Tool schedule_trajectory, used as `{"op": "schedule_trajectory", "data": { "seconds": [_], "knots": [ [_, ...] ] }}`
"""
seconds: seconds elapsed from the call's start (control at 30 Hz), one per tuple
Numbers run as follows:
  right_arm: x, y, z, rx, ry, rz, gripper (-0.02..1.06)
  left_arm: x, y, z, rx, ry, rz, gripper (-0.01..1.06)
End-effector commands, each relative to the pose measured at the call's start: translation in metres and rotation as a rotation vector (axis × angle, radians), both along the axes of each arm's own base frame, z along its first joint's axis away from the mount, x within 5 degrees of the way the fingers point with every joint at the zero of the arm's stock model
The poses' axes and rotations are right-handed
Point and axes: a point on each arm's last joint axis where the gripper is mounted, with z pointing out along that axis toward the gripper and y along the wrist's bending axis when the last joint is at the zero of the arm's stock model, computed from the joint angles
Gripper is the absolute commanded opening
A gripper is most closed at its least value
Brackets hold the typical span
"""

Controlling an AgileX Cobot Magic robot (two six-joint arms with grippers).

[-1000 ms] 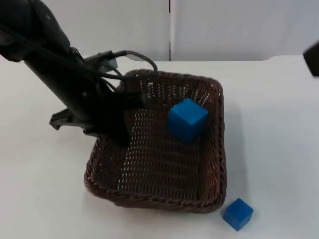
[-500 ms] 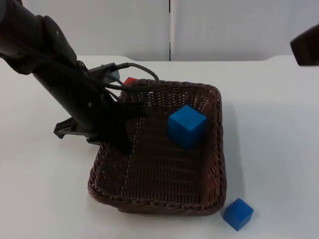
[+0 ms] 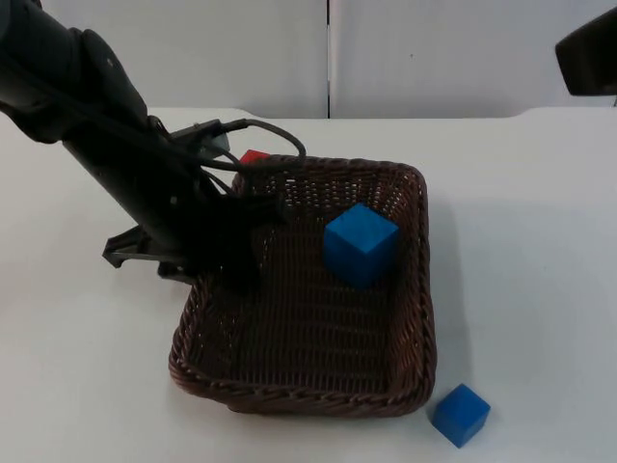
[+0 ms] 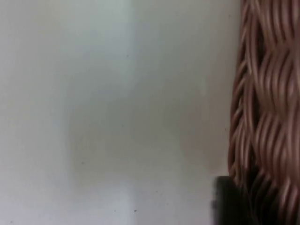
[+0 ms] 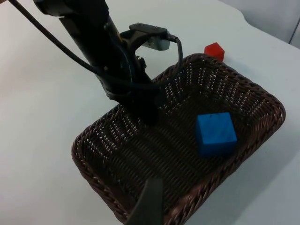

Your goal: Pick up the basket with the left hand and place the largest block into the basket with the right hand.

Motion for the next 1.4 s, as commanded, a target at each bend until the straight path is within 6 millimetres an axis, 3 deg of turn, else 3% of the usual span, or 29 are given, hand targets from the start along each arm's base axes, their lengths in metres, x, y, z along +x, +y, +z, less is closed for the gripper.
{"op": "schedule_trajectory", "data": {
  "seconds": [0.0, 0.07, 0.2, 0.3, 0.83, 1.03, 1.17, 1.37],
  "knots": [
    [-0.002, 0.0, 0.002, 0.017, -0.009, 0.004, 0.78, 0.001, -0.003, 0.004, -0.019, -0.005, 0.024, 0.53],
    [-0.002, 0.0, 0.002, 0.016, -0.011, 0.004, 0.78, 0.001, -0.002, 0.007, -0.013, -0.015, 0.013, 0.69],
    [-0.001, 0.0, 0.002, 0.013, -0.014, 0.004, 0.78, 0.002, -0.001, 0.016, -0.002, -0.049, -0.003, 0.76],
    [-0.001, 0.0, 0.002, 0.011, -0.016, 0.005, 0.78, 0.003, 0.0, 0.023, 0.008, -0.08, -0.015, 0.77],
    [-0.003, -0.003, 0.009, 0.025, -0.076, 0.013, 0.78, -0.01, 0.003, 0.111, -0.04, -0.256, -0.053, 0.77],
    [-0.006, -0.007, 0.014, 0.045, -0.097, 0.013, 0.78, -0.017, 0.005, 0.13, -0.041, -0.28, -0.08, 0.77],
    [-0.014, -0.014, 0.023, 0.076, -0.139, 0.013, 0.78, -0.03, 0.004, 0.146, -0.057, -0.289, -0.101, 0.77],
    [-0.027, -0.028, 0.034, 0.092, -0.179, 0.008, 0.78, -0.055, 0.014, 0.153, -0.049, -0.332, -0.081, 0.77]
  ]
}}
